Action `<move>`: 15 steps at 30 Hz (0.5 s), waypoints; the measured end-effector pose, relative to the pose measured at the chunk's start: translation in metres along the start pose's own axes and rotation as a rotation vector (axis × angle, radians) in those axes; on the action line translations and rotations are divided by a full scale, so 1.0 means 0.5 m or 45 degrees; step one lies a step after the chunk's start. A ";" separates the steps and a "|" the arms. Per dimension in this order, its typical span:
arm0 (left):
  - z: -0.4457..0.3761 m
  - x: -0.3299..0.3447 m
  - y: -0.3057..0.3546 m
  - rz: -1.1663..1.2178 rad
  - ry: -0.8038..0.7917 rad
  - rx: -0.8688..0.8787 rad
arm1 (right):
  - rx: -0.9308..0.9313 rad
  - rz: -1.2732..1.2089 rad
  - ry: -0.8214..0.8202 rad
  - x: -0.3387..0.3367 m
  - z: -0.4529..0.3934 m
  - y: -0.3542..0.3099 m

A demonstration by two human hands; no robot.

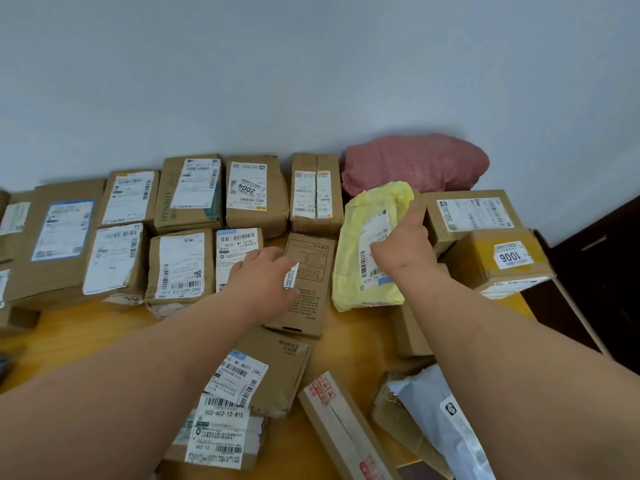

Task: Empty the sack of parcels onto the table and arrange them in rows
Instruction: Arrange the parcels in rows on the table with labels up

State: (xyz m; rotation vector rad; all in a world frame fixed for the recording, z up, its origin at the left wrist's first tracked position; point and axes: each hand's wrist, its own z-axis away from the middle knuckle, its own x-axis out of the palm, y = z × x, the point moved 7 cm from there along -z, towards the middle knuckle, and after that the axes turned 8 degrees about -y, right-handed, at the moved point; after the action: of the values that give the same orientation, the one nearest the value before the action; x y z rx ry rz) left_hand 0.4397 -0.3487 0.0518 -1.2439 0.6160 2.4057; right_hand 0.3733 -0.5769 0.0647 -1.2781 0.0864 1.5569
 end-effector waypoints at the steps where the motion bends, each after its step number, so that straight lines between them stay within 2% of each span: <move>1: 0.001 -0.001 0.000 0.016 0.004 -0.009 | -0.025 -0.020 0.026 -0.005 0.002 -0.004; 6: 0.013 -0.012 0.002 0.088 0.041 -0.041 | -0.166 -0.014 0.126 -0.035 0.016 -0.032; 15: 0.050 -0.034 0.012 0.549 0.108 -0.023 | -0.169 -0.515 0.029 -0.087 0.063 -0.019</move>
State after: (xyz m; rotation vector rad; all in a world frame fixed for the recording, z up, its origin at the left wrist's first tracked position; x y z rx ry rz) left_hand 0.4293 -0.3426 0.0801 -1.3374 0.9760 2.7138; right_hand 0.3530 -0.5817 0.1152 -1.3216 -0.2515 1.2147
